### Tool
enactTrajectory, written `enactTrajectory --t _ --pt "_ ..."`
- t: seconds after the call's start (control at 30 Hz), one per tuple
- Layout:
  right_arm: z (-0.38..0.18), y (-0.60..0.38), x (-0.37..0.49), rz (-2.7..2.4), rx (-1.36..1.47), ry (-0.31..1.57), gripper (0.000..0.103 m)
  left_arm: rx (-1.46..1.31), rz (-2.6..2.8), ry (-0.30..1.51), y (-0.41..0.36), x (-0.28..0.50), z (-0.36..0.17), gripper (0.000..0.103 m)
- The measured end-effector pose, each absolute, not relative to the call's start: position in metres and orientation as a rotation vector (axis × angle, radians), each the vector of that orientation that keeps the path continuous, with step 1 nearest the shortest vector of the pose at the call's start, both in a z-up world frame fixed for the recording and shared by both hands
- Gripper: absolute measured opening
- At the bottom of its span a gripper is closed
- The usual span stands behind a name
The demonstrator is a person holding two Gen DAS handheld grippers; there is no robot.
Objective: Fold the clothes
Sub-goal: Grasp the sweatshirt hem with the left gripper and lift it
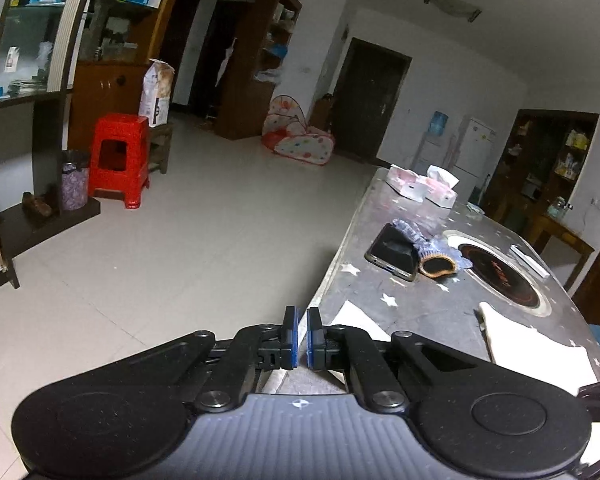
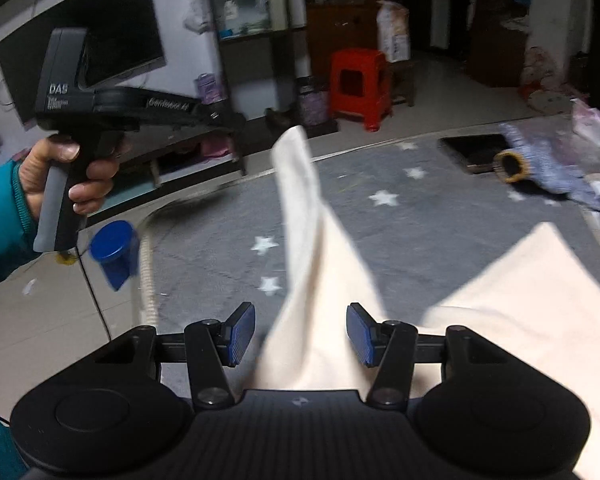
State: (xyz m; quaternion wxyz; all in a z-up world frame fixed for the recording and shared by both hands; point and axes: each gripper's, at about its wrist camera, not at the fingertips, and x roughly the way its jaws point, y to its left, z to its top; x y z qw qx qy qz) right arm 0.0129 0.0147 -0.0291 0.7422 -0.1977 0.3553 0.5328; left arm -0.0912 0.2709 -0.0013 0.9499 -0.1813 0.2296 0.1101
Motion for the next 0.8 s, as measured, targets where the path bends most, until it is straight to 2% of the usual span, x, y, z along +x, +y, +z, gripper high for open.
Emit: enactTrajectory --t 0.27,0.33,0.43,0.57,0.8 --pt "-0.032 0.039 -0.033 1.377 -0.596 0.679 0.051 -0.352 0.09 0.418 0.252 -0.094 0.028 0.008" --pt "-0.028 0.038 -0.026 1.357 -0.56 0.681 0.052 -0.339 0.051 0.413 0.244 -0.093 0.032 0.012" --pt "-0.022 0.036 -0.015 1.324 -0.506 0.683 0.052 -0.367 0.005 0.44 0.238 -0.086 0.026 0.013" --pt "-0.034 0.04 -0.004 1.311 -0.488 0.786 0.052 -0.383 -0.044 0.538 0.224 -0.07 0.0 0.013" --pt "-0.015 -0.008 0.0 1.301 -0.527 0.814 0.056 -0.288 -0.048 0.644 0.204 -0.059 -0.031 0.013"
